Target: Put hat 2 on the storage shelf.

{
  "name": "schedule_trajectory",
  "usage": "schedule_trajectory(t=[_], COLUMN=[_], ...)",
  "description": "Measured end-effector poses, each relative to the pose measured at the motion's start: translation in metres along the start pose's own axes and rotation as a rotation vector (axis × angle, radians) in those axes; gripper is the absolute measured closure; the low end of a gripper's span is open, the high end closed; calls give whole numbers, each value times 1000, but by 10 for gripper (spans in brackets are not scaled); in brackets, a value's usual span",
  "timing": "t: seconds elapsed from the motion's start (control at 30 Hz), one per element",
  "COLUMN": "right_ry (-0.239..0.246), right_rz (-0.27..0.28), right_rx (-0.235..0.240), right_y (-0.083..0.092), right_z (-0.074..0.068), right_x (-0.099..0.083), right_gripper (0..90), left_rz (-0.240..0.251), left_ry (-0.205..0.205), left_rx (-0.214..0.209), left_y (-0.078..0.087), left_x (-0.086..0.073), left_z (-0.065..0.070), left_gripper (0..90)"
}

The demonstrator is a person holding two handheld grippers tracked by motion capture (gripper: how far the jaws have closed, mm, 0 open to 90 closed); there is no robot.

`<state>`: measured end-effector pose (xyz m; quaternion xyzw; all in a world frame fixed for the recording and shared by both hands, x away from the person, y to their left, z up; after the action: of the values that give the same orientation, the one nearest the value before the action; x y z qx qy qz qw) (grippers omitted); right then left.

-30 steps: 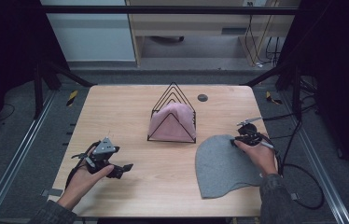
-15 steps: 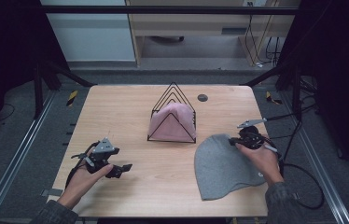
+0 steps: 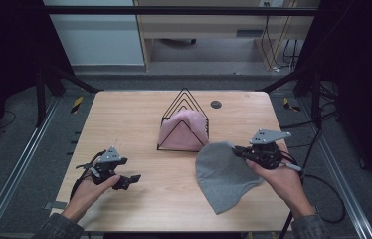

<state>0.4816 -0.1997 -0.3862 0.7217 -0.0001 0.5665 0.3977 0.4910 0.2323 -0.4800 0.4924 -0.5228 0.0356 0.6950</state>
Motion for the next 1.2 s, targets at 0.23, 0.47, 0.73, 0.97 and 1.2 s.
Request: schedule_trajectory(t=[0.23,0.47,0.73,0.97,1.2], right_ry=[81,155,223,268,260], right_rz=[63,103,123,138,147], right_rx=[39,77,123,140,152], right_y=[12,6,-4,-5,-9], right_z=[-33,-56,-78,-91,-94], right_x=[34,71,107,131,141], right_gripper=[864,865,866,866,866], left_rz=[22,44,66,85,139], left_ry=[-25,-54,-60,-64,-84], left_rx=[-48,-93,-110,-108,-99], left_y=[0,1,3,5,12], left_x=[3,6,8,11,25], left_z=[9,18,22,23,33], left_gripper=[115,114,110,111,123])
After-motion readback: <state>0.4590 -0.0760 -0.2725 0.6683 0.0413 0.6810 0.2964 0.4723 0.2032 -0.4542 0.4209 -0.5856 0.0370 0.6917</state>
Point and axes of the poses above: each handheld gripper's, and its own axes: y roughly backward along the jaws, x roughly out of its top, z roughly to its right, the point moved 3 cm from there along -y, roughly forward along the jaws, and after that the axes turned 9 degrees about x, right-handed, at the moved point
